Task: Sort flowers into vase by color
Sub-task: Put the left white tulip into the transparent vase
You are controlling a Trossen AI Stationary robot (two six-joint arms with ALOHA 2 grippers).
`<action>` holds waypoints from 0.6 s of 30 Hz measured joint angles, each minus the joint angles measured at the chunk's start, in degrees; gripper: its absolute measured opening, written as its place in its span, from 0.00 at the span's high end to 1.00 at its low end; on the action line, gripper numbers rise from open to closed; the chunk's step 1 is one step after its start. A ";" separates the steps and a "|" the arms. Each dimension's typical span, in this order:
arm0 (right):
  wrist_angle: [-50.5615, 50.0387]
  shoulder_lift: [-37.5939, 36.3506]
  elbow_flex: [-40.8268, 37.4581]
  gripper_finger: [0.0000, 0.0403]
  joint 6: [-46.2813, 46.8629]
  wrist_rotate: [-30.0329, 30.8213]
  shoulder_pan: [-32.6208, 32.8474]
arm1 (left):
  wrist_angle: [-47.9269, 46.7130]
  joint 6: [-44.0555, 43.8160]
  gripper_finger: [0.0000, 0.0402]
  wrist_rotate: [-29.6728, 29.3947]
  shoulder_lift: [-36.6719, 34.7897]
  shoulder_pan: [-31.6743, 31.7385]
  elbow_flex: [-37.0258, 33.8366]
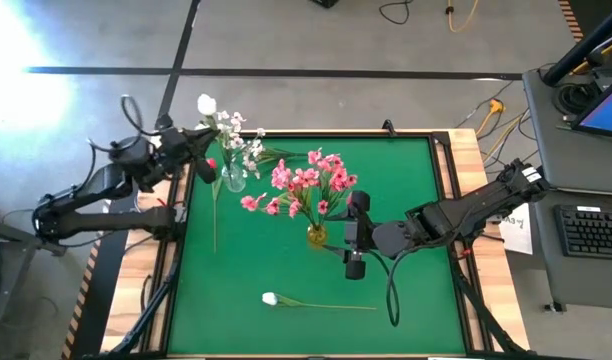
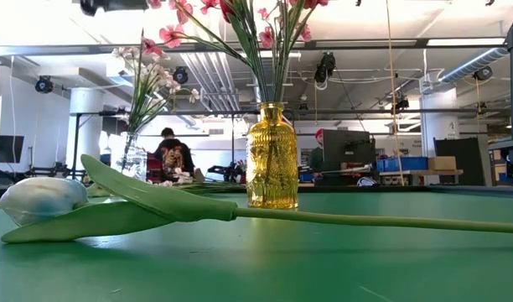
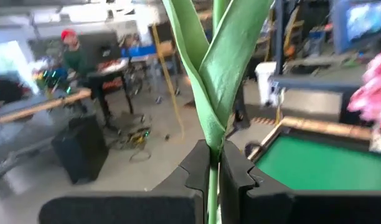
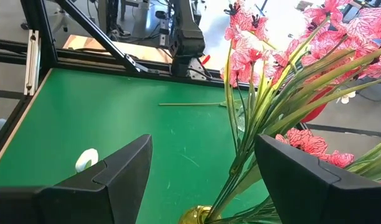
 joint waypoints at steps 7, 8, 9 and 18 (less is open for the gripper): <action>-0.01 0.00 0.00 0.31 0.42 0.00 -0.02 | 4.22 -0.92 1.00 3.50 -1.32 4.53 -4.09; -0.02 0.00 0.00 0.31 0.42 0.02 0.00 | 4.45 -1.03 1.00 3.47 -1.45 4.99 -4.44; 0.00 0.00 0.00 0.31 0.44 0.02 0.00 | 4.68 -1.08 1.00 3.43 -1.65 5.32 -4.63; -0.02 0.00 0.00 0.31 1.36 0.02 0.00 | 6.06 -2.76 1.00 3.43 -3.51 5.52 -8.45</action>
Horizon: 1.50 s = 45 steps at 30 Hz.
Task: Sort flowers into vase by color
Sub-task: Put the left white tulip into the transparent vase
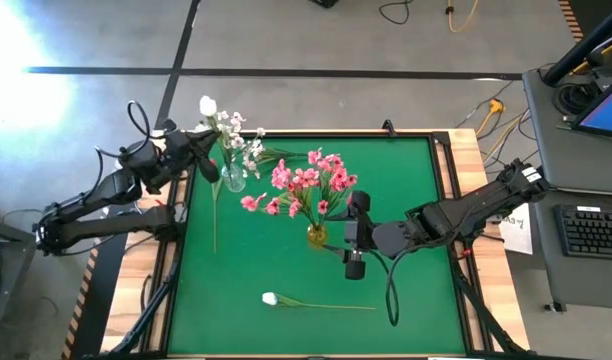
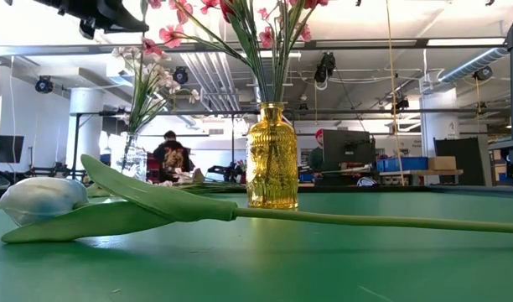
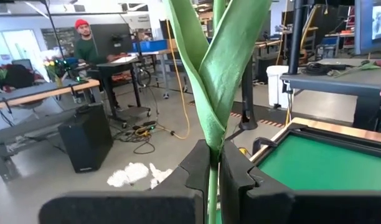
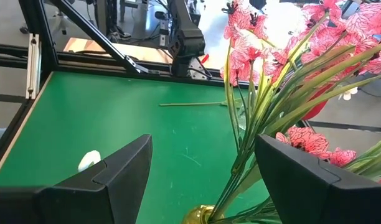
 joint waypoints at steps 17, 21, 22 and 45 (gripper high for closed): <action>-0.07 0.02 0.00 0.31 2.14 -0.02 0.00 | 3.21 -1.54 1.00 -1.11 -3.45 0.00 -7.20; -0.07 0.02 0.00 0.31 2.12 0.00 0.00 | 3.57 -2.14 1.00 -1.11 -3.79 0.00 -7.89; -0.09 0.02 0.00 0.31 2.14 -0.02 0.00 | 3.59 -2.32 1.00 -1.11 -3.79 0.00 -7.91; -0.13 0.02 -0.24 0.31 2.10 -0.02 0.00 | 4.58 -6.44 1.00 -1.09 -4.35 0.00 -12.31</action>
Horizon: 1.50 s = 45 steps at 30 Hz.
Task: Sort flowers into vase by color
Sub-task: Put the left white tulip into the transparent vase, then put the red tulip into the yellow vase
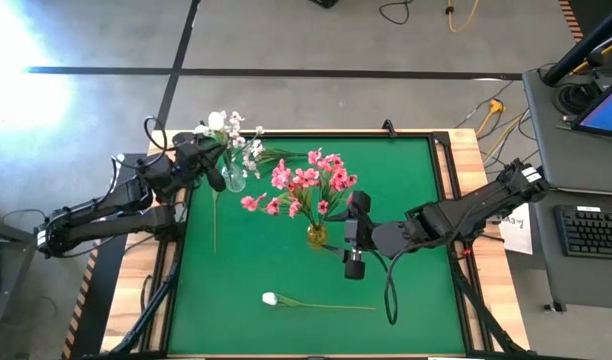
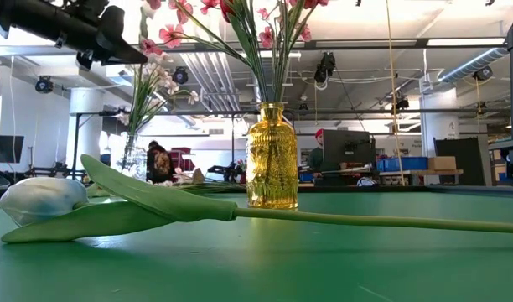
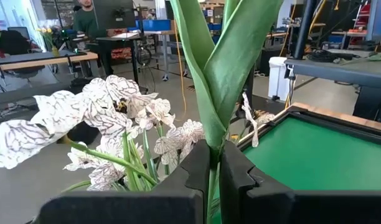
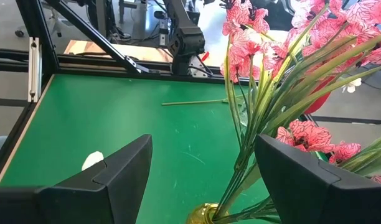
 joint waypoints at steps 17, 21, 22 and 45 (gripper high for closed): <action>0.08 0.00 -0.02 0.31 -0.02 0.00 0.02 | -0.56 -2.87 0.93 -1.99 -0.11 -0.02 0.00; 0.07 0.00 -0.02 0.31 -0.02 0.00 0.00 | -1.01 -2.89 0.83 -1.99 -0.13 -0.02 0.00; 0.07 0.00 -0.02 0.31 -0.01 0.00 0.02 | -1.13 -2.90 0.80 -1.99 -0.11 -0.02 0.00; -0.09 0.00 -0.02 0.31 0.98 -0.02 0.02 | -29.16 -16.82 0.44 0.94 0.47 -0.13 11.77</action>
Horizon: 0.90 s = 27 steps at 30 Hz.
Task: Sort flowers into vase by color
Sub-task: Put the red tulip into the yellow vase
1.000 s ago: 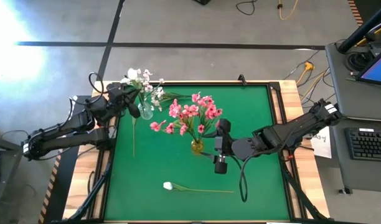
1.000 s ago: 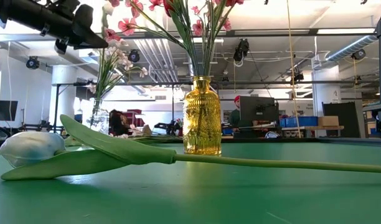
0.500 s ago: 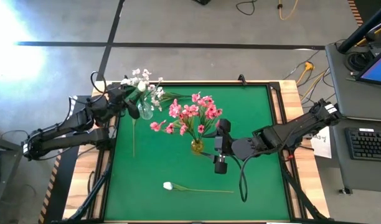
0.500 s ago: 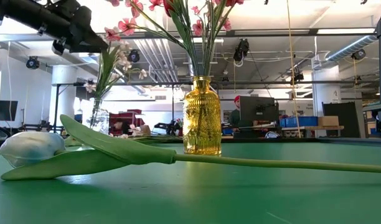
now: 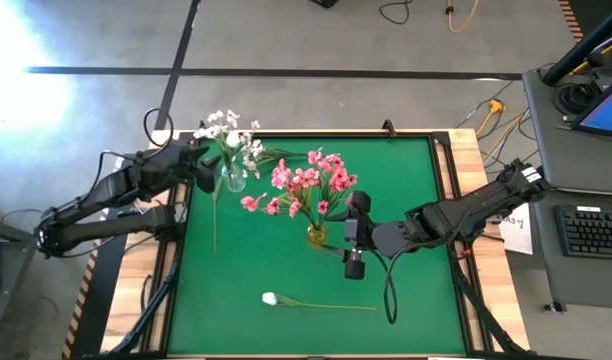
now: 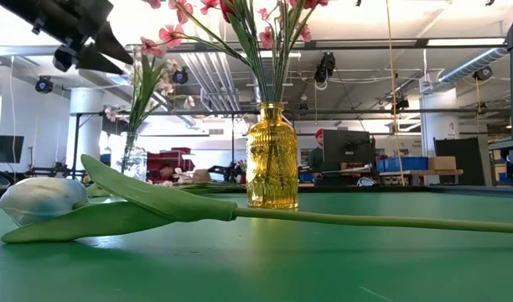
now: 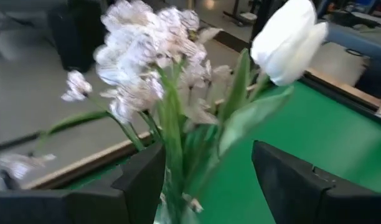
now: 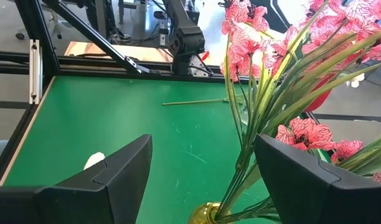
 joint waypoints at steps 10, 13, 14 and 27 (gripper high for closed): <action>-0.33 0.00 0.00 0.31 0.04 -0.11 0.00 | -13.27 -12.86 0.44 7.38 0.93 -0.31 0.94; -0.46 0.00 0.00 0.31 -0.02 -0.11 0.00 | -19.85 -17.19 0.44 7.43 0.81 -0.69 0.95; -0.67 0.00 0.00 0.31 -0.02 -0.13 0.00 | -21.89 -18.76 0.44 7.47 0.64 -0.98 0.95; -1.42 0.00 0.00 0.31 -0.44 -0.11 0.00 | -23.92 -28.01 0.44 7.60 1.52 -3.26 -5.58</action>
